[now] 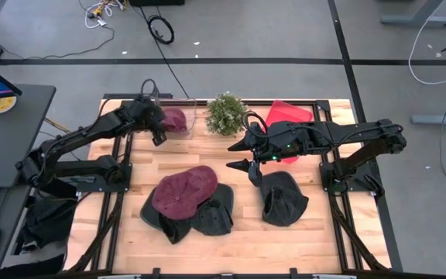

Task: Pick & Place hat
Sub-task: Put the red cap into the transparent bin

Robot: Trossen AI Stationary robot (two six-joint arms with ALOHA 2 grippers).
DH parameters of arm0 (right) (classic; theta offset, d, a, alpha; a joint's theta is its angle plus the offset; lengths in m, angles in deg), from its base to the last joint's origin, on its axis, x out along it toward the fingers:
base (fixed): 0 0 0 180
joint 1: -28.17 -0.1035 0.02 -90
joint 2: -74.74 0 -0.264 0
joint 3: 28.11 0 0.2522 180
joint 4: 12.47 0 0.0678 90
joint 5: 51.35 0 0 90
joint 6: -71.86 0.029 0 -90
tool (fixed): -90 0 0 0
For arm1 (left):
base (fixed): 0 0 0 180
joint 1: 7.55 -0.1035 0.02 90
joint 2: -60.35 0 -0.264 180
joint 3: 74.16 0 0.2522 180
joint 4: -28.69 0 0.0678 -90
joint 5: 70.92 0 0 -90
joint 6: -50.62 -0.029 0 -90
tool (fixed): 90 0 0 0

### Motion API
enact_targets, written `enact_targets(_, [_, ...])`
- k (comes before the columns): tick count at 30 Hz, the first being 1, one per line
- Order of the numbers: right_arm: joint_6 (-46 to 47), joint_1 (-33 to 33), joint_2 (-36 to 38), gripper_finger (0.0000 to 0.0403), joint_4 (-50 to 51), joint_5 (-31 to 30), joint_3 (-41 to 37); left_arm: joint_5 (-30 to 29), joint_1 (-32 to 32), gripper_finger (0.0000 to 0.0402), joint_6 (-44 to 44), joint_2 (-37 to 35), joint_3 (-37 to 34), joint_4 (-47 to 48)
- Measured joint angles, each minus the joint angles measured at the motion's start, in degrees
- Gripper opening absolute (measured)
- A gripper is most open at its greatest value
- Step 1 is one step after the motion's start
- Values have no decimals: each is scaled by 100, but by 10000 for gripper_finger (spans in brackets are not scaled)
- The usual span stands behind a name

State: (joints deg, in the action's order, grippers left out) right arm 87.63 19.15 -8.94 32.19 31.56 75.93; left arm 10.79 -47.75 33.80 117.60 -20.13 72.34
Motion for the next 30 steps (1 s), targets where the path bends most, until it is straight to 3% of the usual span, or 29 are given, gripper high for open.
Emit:
enact_targets(5, [-22, 0, 0, 251, 3, 0, 0, 270, 0, 259, 626, -1, 715, 160])
enact_targets(11, [-42, 0, 0, 251, 346, 0, 0, 2046, 181, 258, 2249, -6, 1689, 1165])
enact_targets(14, [-36, -2, 0, 251, 616, 0, 0, 2374, 671, 248, 2695, -5, 1959, 1943])
enact_targets(20, [9, -114, 0, 251, 1020, -4, -26, 1716, 2133, 217, 3903, -4, 1990, 3009])
enact_targets(30, [247, -319, 17, 251, 416, 6, -1204, 167, 4687, 198, 4016, 139, 1988, 3054])
